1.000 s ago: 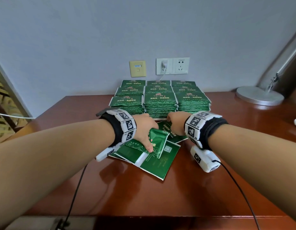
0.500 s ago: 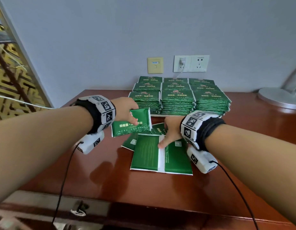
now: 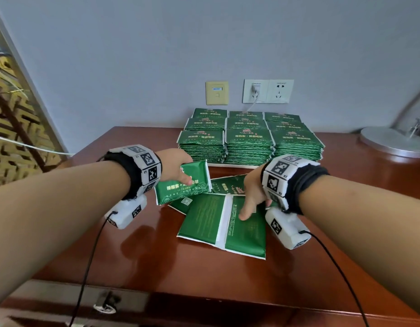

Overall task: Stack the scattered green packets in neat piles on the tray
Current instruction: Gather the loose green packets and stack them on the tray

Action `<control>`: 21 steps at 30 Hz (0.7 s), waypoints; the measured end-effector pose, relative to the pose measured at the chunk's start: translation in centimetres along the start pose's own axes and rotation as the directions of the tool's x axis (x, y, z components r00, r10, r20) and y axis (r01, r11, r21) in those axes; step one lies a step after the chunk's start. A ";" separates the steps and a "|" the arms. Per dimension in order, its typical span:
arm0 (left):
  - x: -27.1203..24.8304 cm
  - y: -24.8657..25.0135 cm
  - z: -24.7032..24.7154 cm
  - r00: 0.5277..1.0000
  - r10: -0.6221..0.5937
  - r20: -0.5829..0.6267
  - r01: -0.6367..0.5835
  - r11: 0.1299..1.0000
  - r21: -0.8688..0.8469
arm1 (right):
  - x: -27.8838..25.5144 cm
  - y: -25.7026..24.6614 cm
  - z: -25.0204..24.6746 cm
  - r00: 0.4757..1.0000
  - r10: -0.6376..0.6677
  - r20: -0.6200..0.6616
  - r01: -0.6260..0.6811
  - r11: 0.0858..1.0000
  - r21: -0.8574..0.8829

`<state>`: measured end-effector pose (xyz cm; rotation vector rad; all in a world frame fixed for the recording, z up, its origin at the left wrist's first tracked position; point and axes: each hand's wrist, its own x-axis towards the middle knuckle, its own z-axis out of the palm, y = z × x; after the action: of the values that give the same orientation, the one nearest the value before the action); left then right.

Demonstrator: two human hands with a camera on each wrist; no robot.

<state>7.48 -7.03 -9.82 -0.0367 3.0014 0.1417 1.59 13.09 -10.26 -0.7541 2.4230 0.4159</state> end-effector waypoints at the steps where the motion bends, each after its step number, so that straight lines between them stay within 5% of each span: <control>1: 0.0 -0.1 0.0 1.000 -0.001 -0.004 0.001 1.000 0.000 | 0.0 0.2 -0.3 0.998 0.024 0.051 -0.025 1.000 0.018; 4: 0.0 -0.3 -0.1 1.000 -0.008 -0.013 0.008 1.000 -0.015 | -0.5 1.3 -1.5 0.999 0.038 -0.015 -0.036 0.996 0.076; 8: -0.1 -0.3 -0.2 1.000 -0.017 -0.012 0.017 1.000 0.016 | -1.2 3.1 -3.5 0.960 0.028 -0.278 0.094 0.905 0.416; 14: -0.1 0.0 -0.1 1.000 -0.020 -0.015 0.020 1.000 0.014 | -1.5 0.5 -3.8 0.774 0.038 -0.632 0.097 0.979 0.178; 18: 0.2 0.5 0.3 0.999 -0.033 -0.033 0.034 0.999 0.025 | -1.3 -1.3 -2.5 0.850 -0.083 -0.520 0.155 0.983 0.095; 21: 0.3 0.8 0.9 0.998 -0.065 -0.017 0.065 0.998 -0.017 | -1.1 -1.6 -1.2 0.908 -0.051 -0.416 0.080 0.995 0.053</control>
<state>7.31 -6.16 -10.72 -0.1373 3.0120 0.1603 2.78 11.73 -8.84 -0.9720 2.7770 0.1509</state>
